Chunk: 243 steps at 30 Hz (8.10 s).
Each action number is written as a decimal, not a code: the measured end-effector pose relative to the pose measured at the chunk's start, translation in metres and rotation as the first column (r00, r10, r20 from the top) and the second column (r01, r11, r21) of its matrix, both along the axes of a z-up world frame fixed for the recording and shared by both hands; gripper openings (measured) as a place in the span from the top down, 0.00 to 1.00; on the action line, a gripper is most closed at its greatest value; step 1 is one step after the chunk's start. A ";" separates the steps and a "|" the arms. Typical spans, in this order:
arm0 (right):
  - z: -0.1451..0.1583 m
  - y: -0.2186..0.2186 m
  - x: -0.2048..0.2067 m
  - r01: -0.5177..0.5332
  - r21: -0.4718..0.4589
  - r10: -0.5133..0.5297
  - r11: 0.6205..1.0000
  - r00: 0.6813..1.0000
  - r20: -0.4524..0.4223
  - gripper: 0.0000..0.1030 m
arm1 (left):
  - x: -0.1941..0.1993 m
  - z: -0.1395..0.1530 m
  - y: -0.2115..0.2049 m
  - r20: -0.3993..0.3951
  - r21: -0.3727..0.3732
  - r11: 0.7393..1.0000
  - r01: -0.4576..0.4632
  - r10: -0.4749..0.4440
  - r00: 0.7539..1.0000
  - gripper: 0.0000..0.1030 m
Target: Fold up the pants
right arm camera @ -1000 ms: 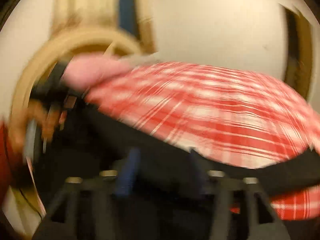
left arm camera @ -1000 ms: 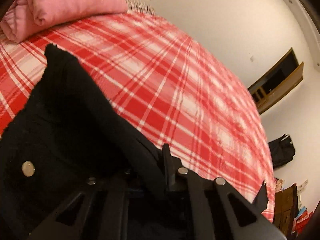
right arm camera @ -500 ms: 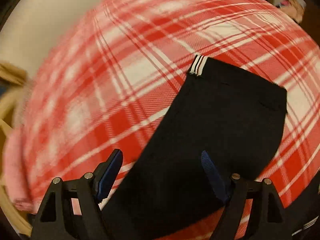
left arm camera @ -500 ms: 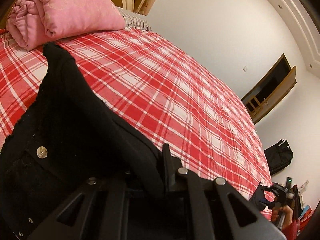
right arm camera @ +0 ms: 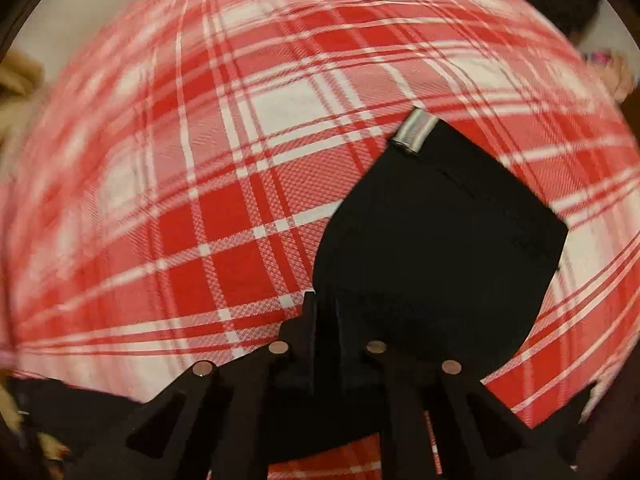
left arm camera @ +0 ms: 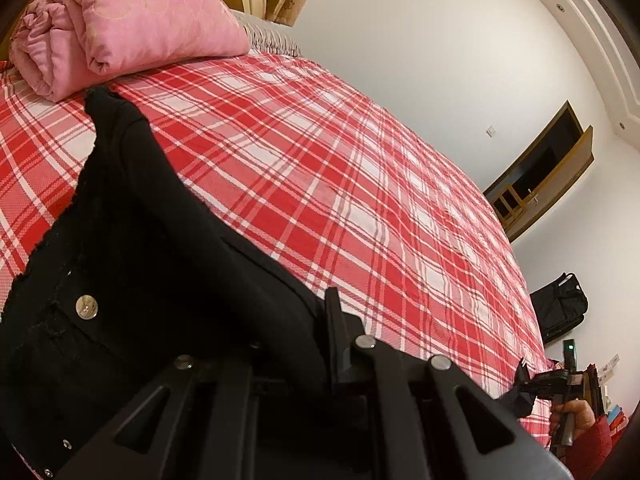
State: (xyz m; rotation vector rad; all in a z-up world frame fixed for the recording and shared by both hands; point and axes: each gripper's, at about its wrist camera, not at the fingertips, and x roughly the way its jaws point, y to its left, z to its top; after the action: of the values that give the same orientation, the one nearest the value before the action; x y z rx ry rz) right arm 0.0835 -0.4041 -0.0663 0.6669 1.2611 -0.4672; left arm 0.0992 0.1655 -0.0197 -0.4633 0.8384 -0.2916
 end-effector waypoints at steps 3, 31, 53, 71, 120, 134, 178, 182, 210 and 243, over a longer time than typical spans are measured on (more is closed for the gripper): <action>0.006 -0.016 -0.035 0.082 0.149 -0.105 0.985 0.981 0.160 0.93 | -0.002 0.002 0.000 0.001 0.009 1.000 0.002 -0.002 1.000 0.89; 0.109 -0.002 -0.197 -0.087 0.388 -0.293 0.917 0.513 0.807 0.94 | -0.038 0.047 0.015 0.044 -0.097 0.995 -0.037 0.041 0.998 0.89; 0.010 0.039 -0.357 -0.068 0.334 -0.228 0.940 0.605 0.763 0.93 | -0.123 -0.023 0.033 -0.015 -0.011 0.999 -0.046 0.046 0.999 0.89; -0.003 0.040 -0.392 -0.001 0.188 -0.106 0.982 0.822 0.560 0.58 | -0.143 -0.069 0.029 -0.058 0.142 0.988 -0.060 0.069 0.996 0.84; 0.061 -0.055 -0.389 0.261 -0.362 -0.015 0.895 0.828 0.560 0.50 | -0.146 -0.068 0.017 -0.047 0.203 0.972 -0.120 0.132 0.990 0.82; 0.012 -0.012 -0.332 -0.253 -0.368 0.373 0.895 0.877 0.304 0.91 | -0.143 -0.066 0.013 -0.055 0.211 0.969 -0.125 0.140 0.989 0.81; 0.032 0.179 -0.212 -0.360 -0.419 0.529 0.834 0.737 0.421 0.76 | -0.182 -0.017 0.111 0.125 0.263 0.945 -0.193 0.165 0.978 0.54; 0.030 0.292 -0.158 -0.593 -0.368 0.685 0.716 0.496 0.533 0.42 | -0.178 -0.013 0.139 0.117 0.181 0.956 -0.233 0.214 0.970 0.44; -0.034 0.508 -0.115 -0.807 -0.527 0.940 0.268 0.099 0.325 0.93 | -0.110 -0.057 0.158 -0.072 -0.072 0.959 -0.273 0.268 0.961 0.77; 0.003 0.505 -0.129 -0.853 -0.436 0.882 0.286 0.056 0.469 1.00 | -0.114 -0.021 0.155 -0.010 -0.073 0.951 -0.302 0.302 0.953 0.84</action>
State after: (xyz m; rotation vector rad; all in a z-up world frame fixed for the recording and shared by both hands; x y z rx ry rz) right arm -0.0458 0.1006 -0.0628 -0.1370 0.7222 0.7843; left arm -0.0144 0.3208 -0.0410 -0.6525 0.7447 -0.0394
